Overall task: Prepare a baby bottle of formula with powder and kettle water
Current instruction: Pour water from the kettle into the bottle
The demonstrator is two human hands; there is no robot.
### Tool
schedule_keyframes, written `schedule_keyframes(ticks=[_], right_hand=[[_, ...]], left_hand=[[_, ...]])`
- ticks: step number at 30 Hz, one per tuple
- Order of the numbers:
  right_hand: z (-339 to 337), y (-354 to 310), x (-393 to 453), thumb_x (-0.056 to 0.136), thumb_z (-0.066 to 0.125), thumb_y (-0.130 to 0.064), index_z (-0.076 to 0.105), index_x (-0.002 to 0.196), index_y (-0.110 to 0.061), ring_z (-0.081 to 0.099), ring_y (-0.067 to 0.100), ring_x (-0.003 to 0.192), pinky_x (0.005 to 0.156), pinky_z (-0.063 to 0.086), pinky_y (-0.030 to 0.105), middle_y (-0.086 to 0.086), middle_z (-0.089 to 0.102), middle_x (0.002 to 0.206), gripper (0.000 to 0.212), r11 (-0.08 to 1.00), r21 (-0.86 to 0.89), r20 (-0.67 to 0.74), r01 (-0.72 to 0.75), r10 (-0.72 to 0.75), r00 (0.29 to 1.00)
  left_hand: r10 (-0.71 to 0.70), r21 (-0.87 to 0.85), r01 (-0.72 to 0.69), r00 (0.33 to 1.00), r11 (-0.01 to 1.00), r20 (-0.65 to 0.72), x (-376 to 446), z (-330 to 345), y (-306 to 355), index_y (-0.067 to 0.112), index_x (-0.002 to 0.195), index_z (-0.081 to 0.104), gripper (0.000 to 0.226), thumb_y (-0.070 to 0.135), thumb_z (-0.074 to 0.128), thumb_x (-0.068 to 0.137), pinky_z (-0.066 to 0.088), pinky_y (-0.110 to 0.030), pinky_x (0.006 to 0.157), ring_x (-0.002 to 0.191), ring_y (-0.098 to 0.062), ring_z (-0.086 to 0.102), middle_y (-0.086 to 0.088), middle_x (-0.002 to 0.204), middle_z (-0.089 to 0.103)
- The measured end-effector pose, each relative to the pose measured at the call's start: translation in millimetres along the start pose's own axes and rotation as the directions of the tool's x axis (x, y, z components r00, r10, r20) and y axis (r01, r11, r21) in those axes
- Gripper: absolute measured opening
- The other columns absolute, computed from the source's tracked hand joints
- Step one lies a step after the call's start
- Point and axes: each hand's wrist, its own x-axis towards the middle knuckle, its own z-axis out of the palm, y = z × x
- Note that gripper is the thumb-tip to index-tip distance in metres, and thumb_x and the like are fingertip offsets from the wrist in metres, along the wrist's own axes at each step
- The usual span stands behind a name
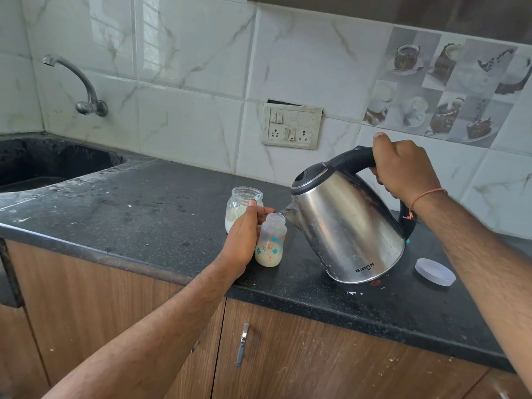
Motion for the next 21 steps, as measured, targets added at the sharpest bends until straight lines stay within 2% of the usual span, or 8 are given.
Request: schedule_keyframes(ticks=[8,12,21], right_hand=[[2.0,0.5,0.6,0.103,0.039,-0.040,0.063,0.069,-0.001,0.057,0.037,0.068,0.075,0.052,0.046,0.013,0.064,0.063,0.057,1.000,0.003,-0.002,0.003,-0.003,1.000],[2.5,2.1,2.0,0.103,0.040,-0.040,0.061,0.066,-0.004,0.055,0.036,0.065,0.072,0.048,0.044,0.013,0.065,0.063,0.056,1.000,-0.003,0.000,0.012,-0.012,1.000],[2.8,6.9,5.7,0.103,0.039,-0.039,0.058,0.062,-0.011,0.057,0.037,0.067,0.067,0.044,0.040,0.013,0.066,0.064,0.053,0.999,-0.032,-0.004,0.037,-0.037,0.999]], left_hand=[[-0.005,-0.009,0.005,1.000,1.000,-0.006,-0.1,-0.1,-1.0,0.017,0.116,0.074,0.062,0.051,0.022,0.118,0.054,-0.026,0.079,0.095,-0.013,0.076,-0.005,0.113,0.083],[-0.005,-0.016,0.005,1.000,1.000,-0.007,-0.4,-0.5,-0.5,0.015,0.117,0.074,0.064,0.052,0.022,0.118,0.055,-0.028,0.081,0.101,-0.018,0.077,-0.006,0.113,0.083],[0.016,-0.015,-0.016,1.000,1.000,-0.009,-1.2,-1.2,0.0,0.015,0.118,0.074,0.065,0.052,0.021,0.118,0.055,-0.024,0.078,0.102,-0.017,0.077,-0.006,0.114,0.082]])
